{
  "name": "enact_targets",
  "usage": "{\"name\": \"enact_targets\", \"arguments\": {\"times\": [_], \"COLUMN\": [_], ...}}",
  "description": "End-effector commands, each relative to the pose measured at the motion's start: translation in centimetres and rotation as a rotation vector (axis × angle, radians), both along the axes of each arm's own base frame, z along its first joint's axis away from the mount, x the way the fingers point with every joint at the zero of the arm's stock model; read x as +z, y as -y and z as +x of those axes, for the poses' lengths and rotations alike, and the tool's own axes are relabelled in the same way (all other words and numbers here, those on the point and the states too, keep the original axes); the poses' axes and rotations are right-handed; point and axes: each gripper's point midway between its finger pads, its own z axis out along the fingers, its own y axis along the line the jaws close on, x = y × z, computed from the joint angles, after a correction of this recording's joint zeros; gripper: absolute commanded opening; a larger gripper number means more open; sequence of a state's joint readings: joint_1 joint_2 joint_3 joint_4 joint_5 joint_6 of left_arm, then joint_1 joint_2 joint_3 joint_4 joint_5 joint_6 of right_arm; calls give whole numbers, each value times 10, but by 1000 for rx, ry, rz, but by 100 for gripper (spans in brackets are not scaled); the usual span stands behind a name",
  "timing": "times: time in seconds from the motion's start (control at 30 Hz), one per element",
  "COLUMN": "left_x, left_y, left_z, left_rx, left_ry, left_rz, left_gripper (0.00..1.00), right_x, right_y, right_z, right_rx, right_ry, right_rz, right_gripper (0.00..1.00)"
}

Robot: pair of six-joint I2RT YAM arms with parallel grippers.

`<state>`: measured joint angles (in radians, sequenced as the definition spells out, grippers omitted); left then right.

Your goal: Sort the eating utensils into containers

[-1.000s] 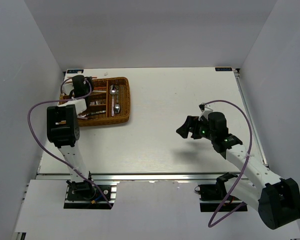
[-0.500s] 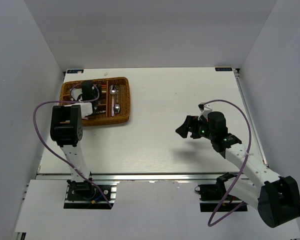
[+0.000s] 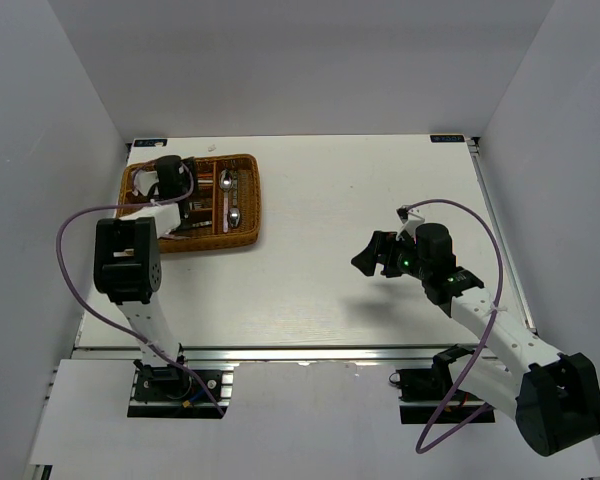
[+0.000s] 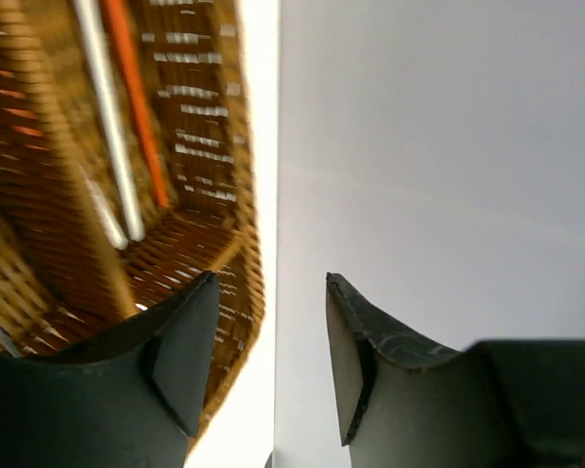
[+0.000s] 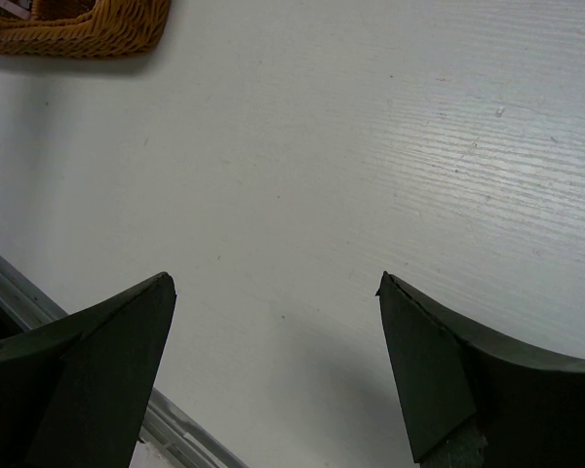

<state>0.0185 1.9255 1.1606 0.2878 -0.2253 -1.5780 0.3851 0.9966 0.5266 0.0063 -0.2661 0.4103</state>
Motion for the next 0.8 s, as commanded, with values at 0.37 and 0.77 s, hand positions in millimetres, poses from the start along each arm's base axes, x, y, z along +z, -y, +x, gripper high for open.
{"name": "enact_targets", "arguments": {"times": [0.37, 0.77], "left_x": [223, 213], "left_y": [44, -39], "left_z": [-155, -354], "left_rx": [-261, -262], "left_ry": [-88, -271], "left_rz": [975, 1255], "left_gripper": [98, 98], "right_x": [128, 222], "right_y": [53, 120], "right_z": [3, -55], "right_rx": [-178, -338], "right_ry": [244, 416], "right_rz": [-157, -271], "right_gripper": [89, 89]}}
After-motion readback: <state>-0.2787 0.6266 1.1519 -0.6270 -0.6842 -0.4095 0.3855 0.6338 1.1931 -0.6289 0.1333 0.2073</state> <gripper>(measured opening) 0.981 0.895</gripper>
